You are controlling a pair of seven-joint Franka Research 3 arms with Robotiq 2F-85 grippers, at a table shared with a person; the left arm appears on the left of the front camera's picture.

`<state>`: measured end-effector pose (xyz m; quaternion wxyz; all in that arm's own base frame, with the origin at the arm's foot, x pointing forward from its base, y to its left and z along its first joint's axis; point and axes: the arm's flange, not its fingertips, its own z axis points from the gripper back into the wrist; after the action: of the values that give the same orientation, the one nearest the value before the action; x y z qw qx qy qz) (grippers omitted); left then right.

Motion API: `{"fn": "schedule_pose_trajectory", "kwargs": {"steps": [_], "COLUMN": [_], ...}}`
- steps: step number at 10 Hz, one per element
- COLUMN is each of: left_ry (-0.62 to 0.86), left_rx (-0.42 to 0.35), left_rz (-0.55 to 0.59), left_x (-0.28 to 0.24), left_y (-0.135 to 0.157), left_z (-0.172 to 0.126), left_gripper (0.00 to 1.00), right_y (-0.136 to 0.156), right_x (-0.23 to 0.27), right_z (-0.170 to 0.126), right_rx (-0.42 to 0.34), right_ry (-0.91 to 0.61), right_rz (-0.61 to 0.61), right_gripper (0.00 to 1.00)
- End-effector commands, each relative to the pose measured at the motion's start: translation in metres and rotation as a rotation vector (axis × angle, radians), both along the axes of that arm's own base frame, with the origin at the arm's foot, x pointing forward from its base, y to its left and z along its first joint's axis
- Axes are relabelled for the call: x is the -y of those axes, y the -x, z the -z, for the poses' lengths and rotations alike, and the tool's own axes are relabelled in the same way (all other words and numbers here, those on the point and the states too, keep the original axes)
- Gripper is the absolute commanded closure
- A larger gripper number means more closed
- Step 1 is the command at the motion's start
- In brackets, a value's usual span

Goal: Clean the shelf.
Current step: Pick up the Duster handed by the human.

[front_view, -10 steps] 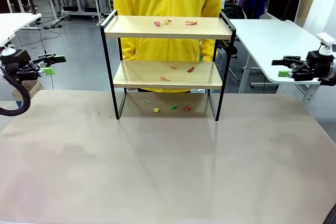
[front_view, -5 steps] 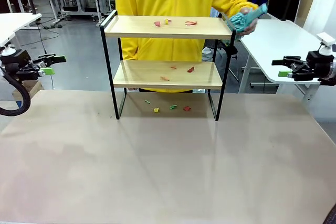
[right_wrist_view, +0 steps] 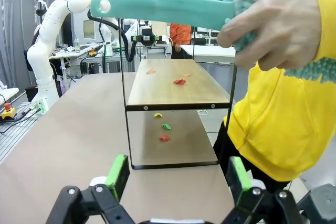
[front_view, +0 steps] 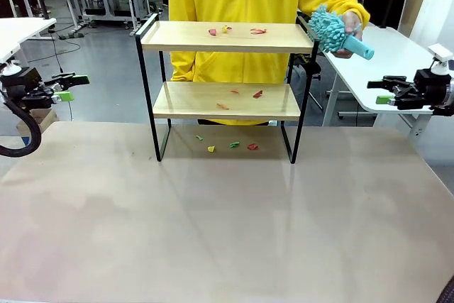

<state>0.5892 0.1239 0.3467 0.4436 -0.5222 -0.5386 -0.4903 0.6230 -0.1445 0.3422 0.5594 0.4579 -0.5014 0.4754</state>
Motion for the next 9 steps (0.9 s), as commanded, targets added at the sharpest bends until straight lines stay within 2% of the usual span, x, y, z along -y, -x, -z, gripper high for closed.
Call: {"fn": "schedule_pose_trajectory", "kwargs": {"steps": [1,9], "left_ry": [-0.005,-0.005], "left_rx": [0.006,0.006], "left_rz": [-0.002,-0.002], "left_x": [-0.0004,-0.0004], "left_y": [0.0000,0.0000], "left_z": [-0.0019,-0.0019], "left_gripper": [0.00,0.00], "right_y": [0.0008,0.0008], "right_x": [-0.0018,-0.0018], "right_z": [-0.0010,-0.0010], "right_rx": [0.005,0.005], "right_ry": [0.001,0.001], "right_rz": [0.013,0.013], "right_gripper": [0.00,0.00]}}
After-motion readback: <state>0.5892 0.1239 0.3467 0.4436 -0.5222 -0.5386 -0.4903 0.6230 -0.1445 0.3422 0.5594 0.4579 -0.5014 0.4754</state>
